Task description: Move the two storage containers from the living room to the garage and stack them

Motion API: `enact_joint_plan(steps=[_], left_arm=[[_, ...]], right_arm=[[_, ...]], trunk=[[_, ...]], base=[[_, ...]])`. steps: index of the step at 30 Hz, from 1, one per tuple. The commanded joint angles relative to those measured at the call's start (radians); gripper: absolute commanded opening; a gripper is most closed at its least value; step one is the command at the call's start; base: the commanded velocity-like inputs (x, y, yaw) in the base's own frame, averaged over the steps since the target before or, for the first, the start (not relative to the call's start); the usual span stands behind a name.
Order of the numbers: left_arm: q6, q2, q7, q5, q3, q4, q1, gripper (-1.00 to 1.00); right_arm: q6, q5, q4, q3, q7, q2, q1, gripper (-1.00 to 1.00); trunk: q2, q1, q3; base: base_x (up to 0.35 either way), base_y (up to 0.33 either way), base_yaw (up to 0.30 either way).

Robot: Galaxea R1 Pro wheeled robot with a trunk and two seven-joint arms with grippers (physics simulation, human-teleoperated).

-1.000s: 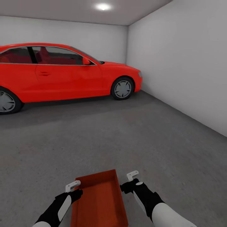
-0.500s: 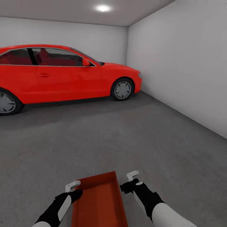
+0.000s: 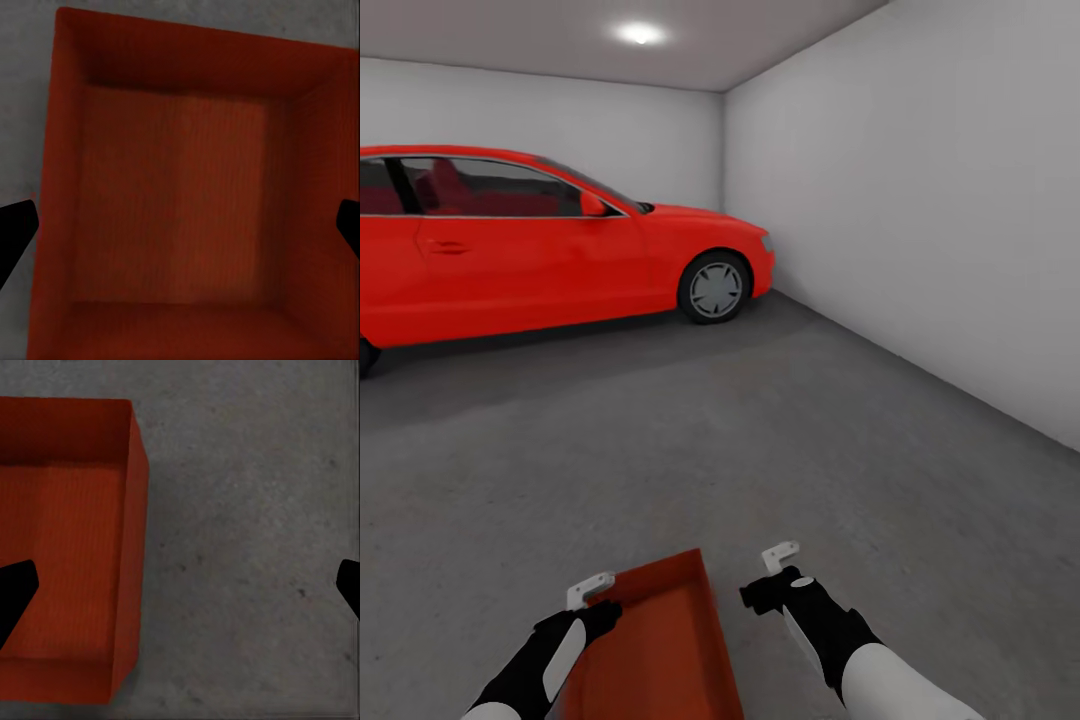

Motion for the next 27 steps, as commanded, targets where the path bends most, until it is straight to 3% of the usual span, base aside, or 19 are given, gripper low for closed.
enact_joint_plan(steps=[1, 27], left_arm=[[0.006, -0.001, 0.005, 0.011, 0.003, -0.003, 0.0, 1.0], [0.006, -0.004, 0.005, 0.01, 0.001, -0.002, 0.0, 1.0]], right_arm=[[0.006, 0.011, -0.002, 0.001, 0.004, 0.0, 0.0, 1.0], [0.005, -0.004, -0.002, -0.001, 0.004, -0.002, -0.001, 1.0]], trunk=[[0.0, 0.0, 0.0], [0.0, 0.0, 0.029]], base=[[0.0, 0.0, -0.247], [0.0, 0.0, -0.241]])
